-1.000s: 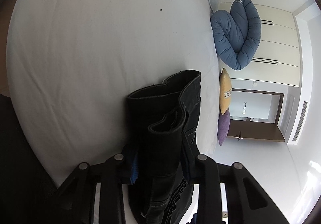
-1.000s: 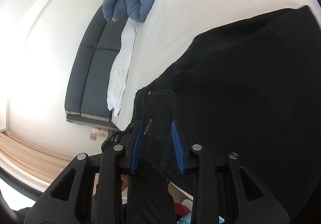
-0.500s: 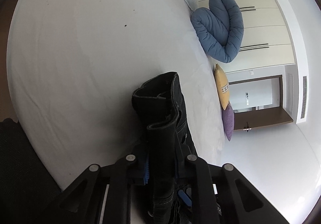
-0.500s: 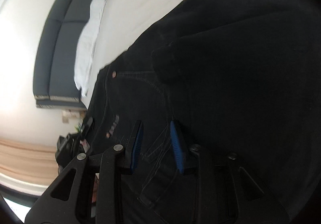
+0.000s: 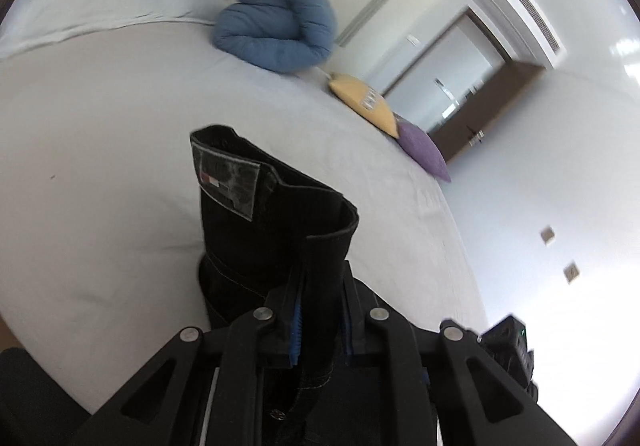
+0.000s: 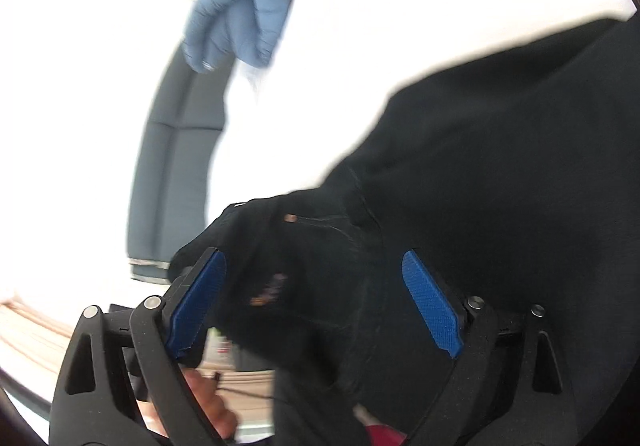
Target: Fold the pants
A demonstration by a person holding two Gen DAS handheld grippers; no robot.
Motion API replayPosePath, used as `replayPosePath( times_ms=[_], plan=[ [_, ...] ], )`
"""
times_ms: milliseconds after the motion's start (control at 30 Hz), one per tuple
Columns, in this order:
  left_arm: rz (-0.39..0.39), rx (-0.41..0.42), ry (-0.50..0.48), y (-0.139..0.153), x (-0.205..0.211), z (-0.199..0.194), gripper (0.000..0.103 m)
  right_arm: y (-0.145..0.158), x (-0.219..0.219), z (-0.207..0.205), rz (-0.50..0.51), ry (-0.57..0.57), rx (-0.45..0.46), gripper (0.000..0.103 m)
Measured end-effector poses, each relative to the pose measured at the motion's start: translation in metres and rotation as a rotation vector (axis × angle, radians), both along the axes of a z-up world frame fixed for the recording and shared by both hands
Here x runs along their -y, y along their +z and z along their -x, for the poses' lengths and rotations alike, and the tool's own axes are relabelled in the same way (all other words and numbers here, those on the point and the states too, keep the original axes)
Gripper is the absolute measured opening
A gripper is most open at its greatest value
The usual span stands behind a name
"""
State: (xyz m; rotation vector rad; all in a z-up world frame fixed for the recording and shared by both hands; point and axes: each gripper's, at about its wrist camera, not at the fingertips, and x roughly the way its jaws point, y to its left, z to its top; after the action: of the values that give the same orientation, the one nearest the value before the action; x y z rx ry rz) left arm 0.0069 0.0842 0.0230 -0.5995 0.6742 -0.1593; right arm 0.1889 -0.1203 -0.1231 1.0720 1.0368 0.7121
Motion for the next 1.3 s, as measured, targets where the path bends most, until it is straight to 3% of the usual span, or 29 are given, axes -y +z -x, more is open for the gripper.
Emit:
replayPosePath(
  times_ms=[100,233,300,400,500,633,667,767,967,1300],
  plan=[
    [-0.142,0.0,-0.189,-0.003,0.084,-0.003,0.015,0.007,0.037,0.005,-0.061,0.002,0.007,0.091],
    [-0.298,-0.062,-0.393,-0.045,0.177,0.007,0.015,-0.001,0.082,0.01,-0.04,-0.034,0.007,0.091],
    [-0.336,-0.097,-0.448,-0.061,0.199,0.016,0.014,-0.014,0.104,0.014,-0.028,-0.052,-0.033,0.091],
    [-0.477,-0.073,-0.522,-0.068,0.23,0.035,0.014,-0.035,0.124,0.017,0.032,-0.055,-0.113,0.091],
    [-0.588,-0.033,-0.55,-0.067,0.247,0.048,0.015,-0.041,0.124,0.02,0.022,-0.06,-0.075,0.09],
    [-0.71,0.015,-0.574,-0.066,0.266,0.06,0.015,-0.045,0.11,0.009,0.101,-0.001,-0.078,0.061],
    [-0.731,0.027,-0.579,-0.066,0.27,0.063,0.015,-0.046,0.106,0.006,0.127,0.02,-0.079,0.046],
    [-0.775,0.049,-0.591,-0.067,0.279,0.073,0.015,-0.043,0.099,0.007,0.218,0.05,-0.053,0.018],
    [-0.801,0.109,-0.633,-0.057,0.299,0.079,0.015,-0.023,0.12,0.015,0.285,-0.015,0.042,0.011],
    [-0.821,0.111,-0.713,-0.077,0.319,0.104,0.015,-0.047,0.161,0.047,0.24,-0.092,-0.001,0.011]
  ],
)
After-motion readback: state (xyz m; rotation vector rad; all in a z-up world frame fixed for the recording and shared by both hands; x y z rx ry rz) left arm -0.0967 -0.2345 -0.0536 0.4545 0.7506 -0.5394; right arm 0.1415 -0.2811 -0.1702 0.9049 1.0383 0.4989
